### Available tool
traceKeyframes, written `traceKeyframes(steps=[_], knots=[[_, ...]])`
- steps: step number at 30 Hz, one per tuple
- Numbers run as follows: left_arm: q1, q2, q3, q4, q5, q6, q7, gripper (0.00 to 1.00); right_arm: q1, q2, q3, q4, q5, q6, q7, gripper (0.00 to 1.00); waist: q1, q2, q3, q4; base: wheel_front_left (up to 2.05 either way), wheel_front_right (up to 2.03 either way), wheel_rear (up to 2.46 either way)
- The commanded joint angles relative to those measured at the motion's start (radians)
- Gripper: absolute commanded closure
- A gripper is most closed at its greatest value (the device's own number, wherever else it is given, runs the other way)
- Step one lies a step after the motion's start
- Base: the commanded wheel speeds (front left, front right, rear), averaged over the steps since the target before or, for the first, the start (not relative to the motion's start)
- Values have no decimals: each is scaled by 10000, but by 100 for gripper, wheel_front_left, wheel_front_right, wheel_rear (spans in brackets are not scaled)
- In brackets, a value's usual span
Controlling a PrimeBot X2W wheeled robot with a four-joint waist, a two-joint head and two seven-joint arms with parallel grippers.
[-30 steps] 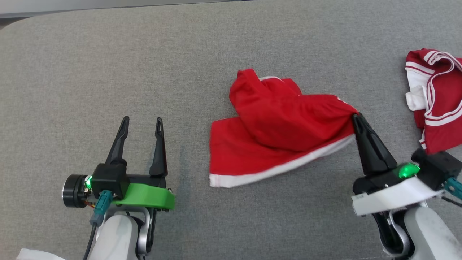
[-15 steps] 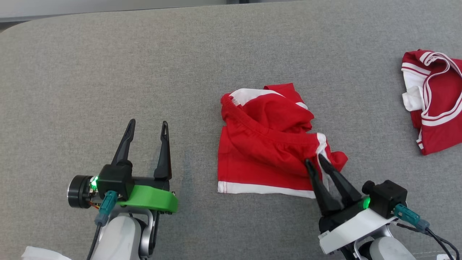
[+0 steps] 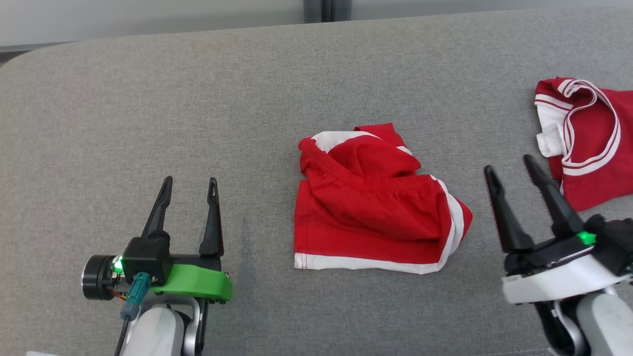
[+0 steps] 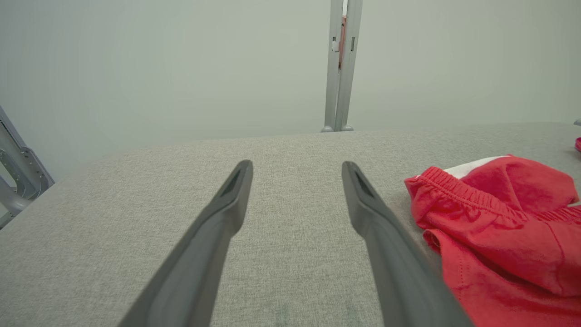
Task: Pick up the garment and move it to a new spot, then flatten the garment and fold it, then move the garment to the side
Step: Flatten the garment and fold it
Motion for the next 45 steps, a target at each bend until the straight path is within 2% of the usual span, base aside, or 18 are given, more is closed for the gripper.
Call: traceKeyframes(steps=[1,5,9,24,29,32,36,43,44,45], knots=[[156,80,64,-58,103,43,2,0,157,-123,-412,86,-28,-15,12,0,0,0,-99,-91,0,0,0],[309,164,112,-120,87,72,2,0,496,-361,-1415,397,0,-16,140,0,0,0,-230,-176,0,0,0],[480,214,149,-200,78,127,2,0,838,-390,-1947,633,66,-15,261,0,0,0,-341,-220,0,0,0],[553,259,-38,-442,93,145,41,0,952,-202,-2037,476,7,-16,423,0,0,0,-409,-251,0,0,0],[560,112,-884,-553,133,-215,821,0,949,-174,-1982,404,19,-16,463,0,0,0,-183,-166,0,0,0],[830,-30,-1659,-323,-122,-558,1650,0,862,-171,-1919,434,57,-16,483,0,0,0,0,-158,0,0,0],[1034,-107,-2423,96,-557,-801,2496,0,744,-172,-1814,538,125,-16,495,0,0,0,131,-199,0,0,0],[764,-161,-2834,760,-869,-698,2894,0,580,-246,-1658,675,185,-16,496,0,0,0,287,-270,0,0,0],[669,-165,-2836,841,-907,-699,2868,14,561,-278,-1633,708,192,-16,524,0,0,0,302,-289,0,0,0],[611,-165,-2839,917,-914,-690,2862,45,539,-296,-1611,719,210,-16,527,0,0,0,322,-305,0,0,0]])
